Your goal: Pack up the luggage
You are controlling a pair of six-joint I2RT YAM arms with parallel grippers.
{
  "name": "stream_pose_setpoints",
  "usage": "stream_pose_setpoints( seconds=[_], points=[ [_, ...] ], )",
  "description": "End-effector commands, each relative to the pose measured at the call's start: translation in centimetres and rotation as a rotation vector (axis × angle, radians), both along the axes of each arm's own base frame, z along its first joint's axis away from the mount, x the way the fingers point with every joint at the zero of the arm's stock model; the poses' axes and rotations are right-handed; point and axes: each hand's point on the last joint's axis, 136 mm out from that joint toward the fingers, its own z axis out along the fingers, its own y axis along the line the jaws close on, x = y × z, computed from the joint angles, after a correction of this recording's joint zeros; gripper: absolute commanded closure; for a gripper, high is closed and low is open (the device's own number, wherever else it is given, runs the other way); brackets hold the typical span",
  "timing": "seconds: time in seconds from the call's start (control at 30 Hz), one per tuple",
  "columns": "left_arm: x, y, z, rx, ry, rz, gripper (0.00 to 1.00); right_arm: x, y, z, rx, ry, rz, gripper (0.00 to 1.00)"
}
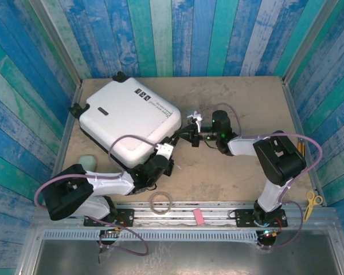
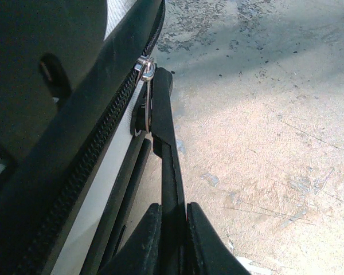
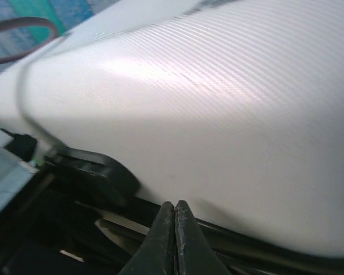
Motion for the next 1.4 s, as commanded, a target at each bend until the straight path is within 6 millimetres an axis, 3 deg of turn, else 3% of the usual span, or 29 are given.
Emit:
stream_pose_setpoints(
  seconds=[0.0,0.07,0.23,0.67,1.13,1.17,1.37],
  points=[
    [-2.8,3.1,-6.3,0.07,0.213,0.05,1.0,-0.8,0.0,-0.5,-0.009,0.018,0.036,0.97],
    [-2.8,2.9,-6.2,0.07,0.213,0.048,1.0,-0.8,-0.5,-1.4,-0.039,0.009,0.0,0.72],
    [-2.9,3.0,-6.4,0.076,0.216,0.044,1.0,-1.1,-1.4,-3.4,-0.083,-0.008,-0.043,0.62],
    [-2.7,2.8,-6.3,0.093,0.216,0.036,1.0,-0.7,0.8,-5.2,-0.108,-0.037,-0.029,0.56],
    [-2.7,2.3,-7.1,0.11,0.231,0.018,1.0,0.6,2.2,-5.6,-0.131,-0.063,-0.047,0.58],
    [-2.8,2.4,-7.2,0.11,0.232,0.019,1.0,-0.4,3.0,-5.7,-0.138,-0.075,-0.032,0.58],
    [-2.8,2.6,-7.1,0.103,0.227,0.023,1.0,0.5,1.6,-6.3,-0.185,-0.124,-0.176,0.55]
  ],
)
